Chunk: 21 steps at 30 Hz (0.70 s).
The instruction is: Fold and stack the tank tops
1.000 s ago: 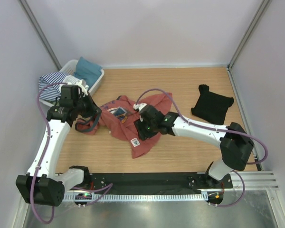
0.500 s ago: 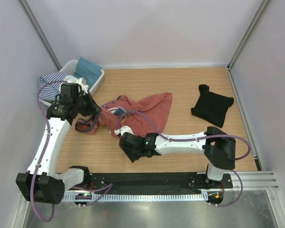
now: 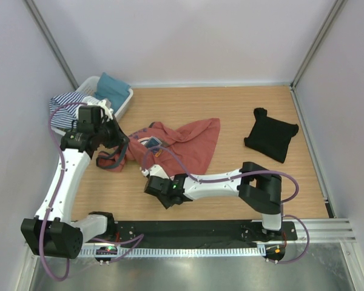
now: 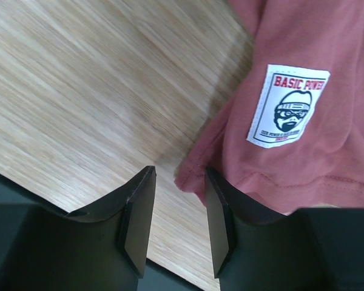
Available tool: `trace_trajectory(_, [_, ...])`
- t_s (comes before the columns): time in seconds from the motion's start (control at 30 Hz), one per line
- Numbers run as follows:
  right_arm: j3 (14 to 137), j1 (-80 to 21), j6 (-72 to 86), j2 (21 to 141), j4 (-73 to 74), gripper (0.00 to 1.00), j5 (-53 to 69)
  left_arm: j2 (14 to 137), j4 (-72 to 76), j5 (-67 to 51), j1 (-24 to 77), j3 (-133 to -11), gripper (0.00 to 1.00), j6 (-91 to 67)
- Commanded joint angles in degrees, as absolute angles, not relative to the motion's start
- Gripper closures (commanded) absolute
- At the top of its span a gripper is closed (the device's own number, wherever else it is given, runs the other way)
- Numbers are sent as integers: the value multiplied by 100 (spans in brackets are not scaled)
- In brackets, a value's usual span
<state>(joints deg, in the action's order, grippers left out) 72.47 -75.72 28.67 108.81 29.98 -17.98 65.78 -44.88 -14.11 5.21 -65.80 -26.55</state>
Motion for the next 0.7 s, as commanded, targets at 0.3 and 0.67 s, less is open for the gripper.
trace_trajectory(0.3, [6804, -7576, 3164, 10829, 3110, 79, -2285, 6618, -4526, -1441, 492, -6847, 100, -2523])
trace_trajectory(0.67, [6485, -5728, 2708, 8766, 3568, 99, -2839, 6653, -4465, -1301, 475, -6943, 100, -2637])
